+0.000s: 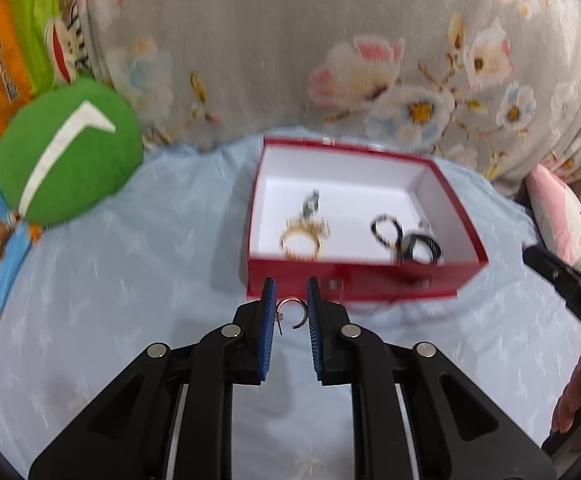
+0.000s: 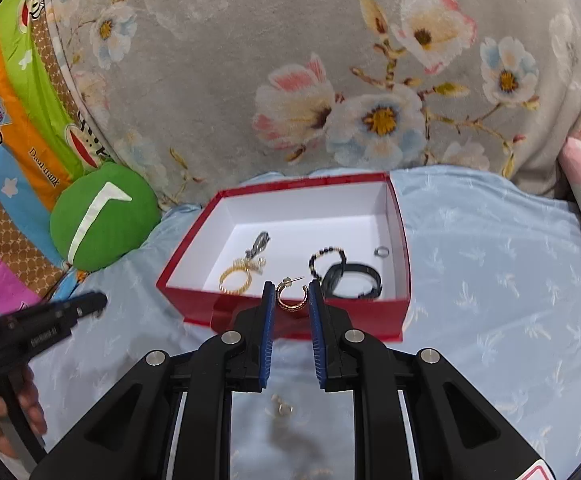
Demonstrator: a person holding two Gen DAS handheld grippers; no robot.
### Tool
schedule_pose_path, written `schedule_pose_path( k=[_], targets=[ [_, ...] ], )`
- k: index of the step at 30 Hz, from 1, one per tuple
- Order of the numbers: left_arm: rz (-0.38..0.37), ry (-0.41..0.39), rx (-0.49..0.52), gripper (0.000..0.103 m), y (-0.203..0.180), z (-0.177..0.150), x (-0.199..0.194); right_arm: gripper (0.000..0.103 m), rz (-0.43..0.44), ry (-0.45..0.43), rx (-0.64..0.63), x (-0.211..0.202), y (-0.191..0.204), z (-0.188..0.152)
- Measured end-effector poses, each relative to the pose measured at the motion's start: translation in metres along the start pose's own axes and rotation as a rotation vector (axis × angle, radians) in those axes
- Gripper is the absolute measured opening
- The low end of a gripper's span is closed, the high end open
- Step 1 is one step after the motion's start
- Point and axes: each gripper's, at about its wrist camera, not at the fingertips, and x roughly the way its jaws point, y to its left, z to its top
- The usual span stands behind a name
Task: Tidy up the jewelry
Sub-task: 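Carry both earrings over the red box and open both tools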
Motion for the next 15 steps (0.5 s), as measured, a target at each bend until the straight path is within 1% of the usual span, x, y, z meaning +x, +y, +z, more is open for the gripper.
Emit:
schedule_pose_path(
  k=[4,8,15],
  targets=[
    [0.020,-0.064,0.027,0.015,-0.006,0.038,0.008,0.016,0.007,-0.036,-0.008,0.009,0.002,0.025],
    [0.028,-0.080,0.043,0.015,-0.017,0.072,0.034,0.016,0.006,-0.057,-0.020,0.030,0.004,0.056],
    [0.014,-0.085,0.051,0.015,-0.033,0.117,0.079,0.016,0.019,-0.042,-0.031,0.077,0.005,0.098]
  ],
)
